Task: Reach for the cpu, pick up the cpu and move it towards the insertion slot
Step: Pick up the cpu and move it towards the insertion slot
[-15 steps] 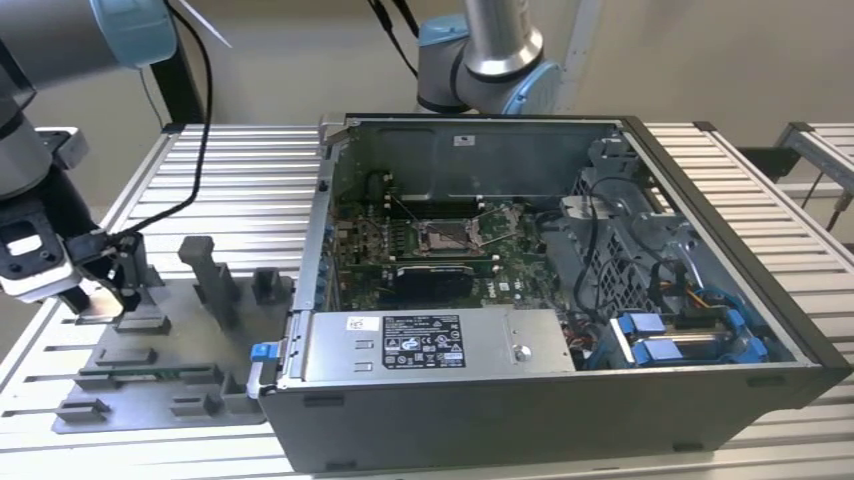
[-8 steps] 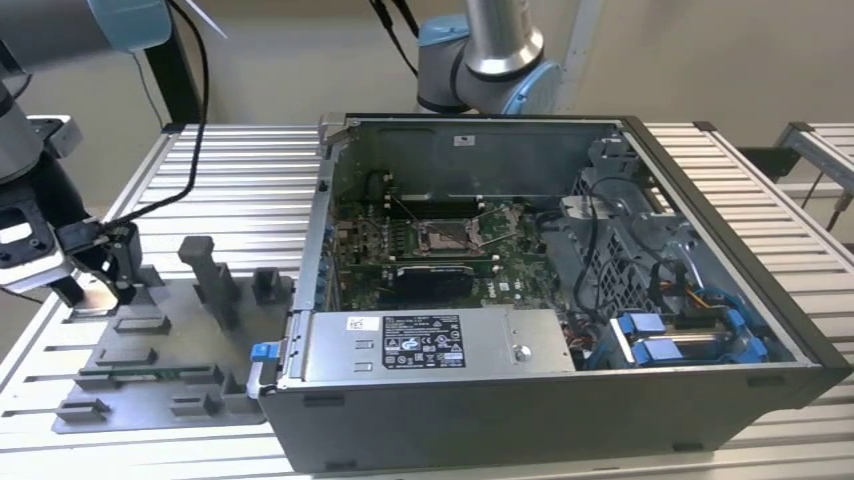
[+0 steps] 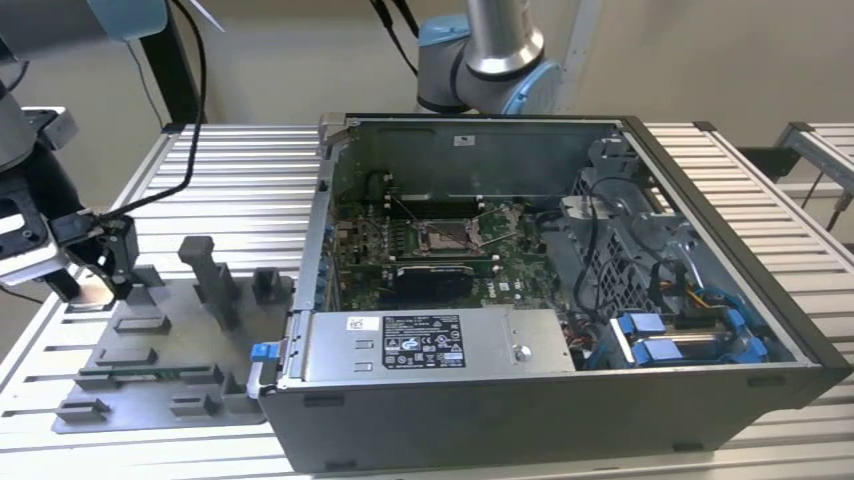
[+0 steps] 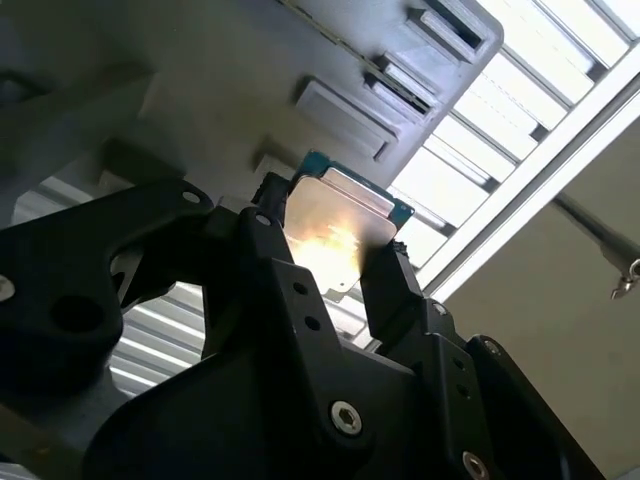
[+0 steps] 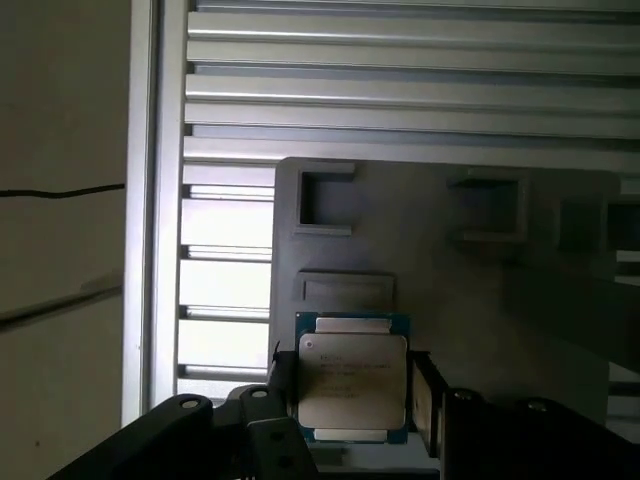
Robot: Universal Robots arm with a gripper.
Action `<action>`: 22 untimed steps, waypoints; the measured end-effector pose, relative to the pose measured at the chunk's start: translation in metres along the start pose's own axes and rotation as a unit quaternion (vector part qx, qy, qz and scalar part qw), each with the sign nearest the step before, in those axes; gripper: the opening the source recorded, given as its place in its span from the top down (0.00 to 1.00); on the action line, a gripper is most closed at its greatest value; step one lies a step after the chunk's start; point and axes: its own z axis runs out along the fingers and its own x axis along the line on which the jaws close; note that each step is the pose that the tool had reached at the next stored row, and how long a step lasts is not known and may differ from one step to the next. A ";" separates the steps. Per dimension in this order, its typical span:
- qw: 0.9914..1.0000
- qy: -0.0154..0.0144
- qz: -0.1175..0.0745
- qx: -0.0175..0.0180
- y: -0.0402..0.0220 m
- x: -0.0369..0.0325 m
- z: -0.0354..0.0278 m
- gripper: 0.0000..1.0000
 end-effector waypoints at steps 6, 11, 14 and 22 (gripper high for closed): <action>1.000 0.000 0.000 0.000 0.0003 0.0000 -0.0065 1.00; 1.000 0.000 0.000 0.000 0.0004 0.0000 -0.0110 1.00; 1.000 0.000 0.000 0.000 0.0005 0.0000 -0.0137 1.00; 1.000 0.000 0.000 0.000 0.0008 0.0001 -0.0204 1.00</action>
